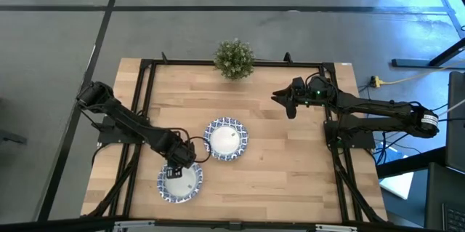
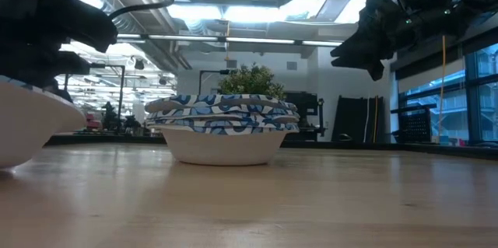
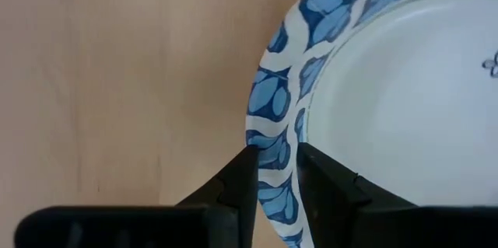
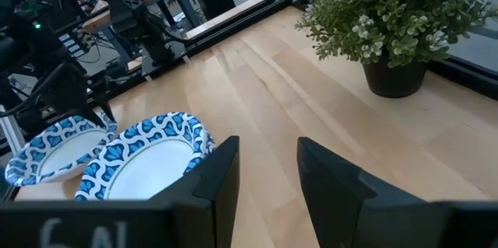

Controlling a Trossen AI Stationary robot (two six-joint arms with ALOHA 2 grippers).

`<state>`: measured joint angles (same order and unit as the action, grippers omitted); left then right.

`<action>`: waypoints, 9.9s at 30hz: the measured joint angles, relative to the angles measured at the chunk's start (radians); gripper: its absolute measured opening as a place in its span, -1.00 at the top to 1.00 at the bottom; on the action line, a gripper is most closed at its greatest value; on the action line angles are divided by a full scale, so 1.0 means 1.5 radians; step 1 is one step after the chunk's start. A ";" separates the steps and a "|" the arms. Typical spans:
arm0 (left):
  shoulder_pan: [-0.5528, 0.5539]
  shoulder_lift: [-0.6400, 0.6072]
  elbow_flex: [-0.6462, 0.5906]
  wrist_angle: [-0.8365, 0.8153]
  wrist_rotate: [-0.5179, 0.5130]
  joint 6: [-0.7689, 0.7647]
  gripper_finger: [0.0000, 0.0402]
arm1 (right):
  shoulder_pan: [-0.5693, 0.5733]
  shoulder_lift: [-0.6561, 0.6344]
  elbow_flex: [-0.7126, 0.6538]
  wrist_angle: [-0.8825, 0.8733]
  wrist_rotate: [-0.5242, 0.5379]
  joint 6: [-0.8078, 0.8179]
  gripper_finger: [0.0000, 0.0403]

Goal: Nest bowls inside each other
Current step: Stack the white bowl on the stacked white bowls

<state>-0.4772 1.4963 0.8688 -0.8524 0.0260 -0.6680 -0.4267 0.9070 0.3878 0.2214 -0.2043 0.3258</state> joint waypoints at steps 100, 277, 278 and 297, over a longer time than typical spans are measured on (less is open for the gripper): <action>0.153 -0.001 0.000 0.010 -0.004 -0.003 0.58 | -0.356 0.000 0.030 0.103 -0.003 -0.289 0.35; 0.271 0.026 0.000 -0.005 0.012 0.327 0.41 | -0.358 0.000 0.033 0.088 0.011 -0.165 0.35; 0.271 0.026 0.000 -0.005 0.012 0.326 0.44 | -0.358 0.000 0.033 0.088 0.011 -0.165 0.35; 0.312 0.006 0.000 0.012 0.082 0.311 0.99 | -0.358 0.000 0.033 0.088 0.011 -0.167 0.35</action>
<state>-0.0094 1.5059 0.8692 -0.8351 0.1484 -0.2020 -0.9637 0.9073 0.4366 0.3538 -0.1875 0.0746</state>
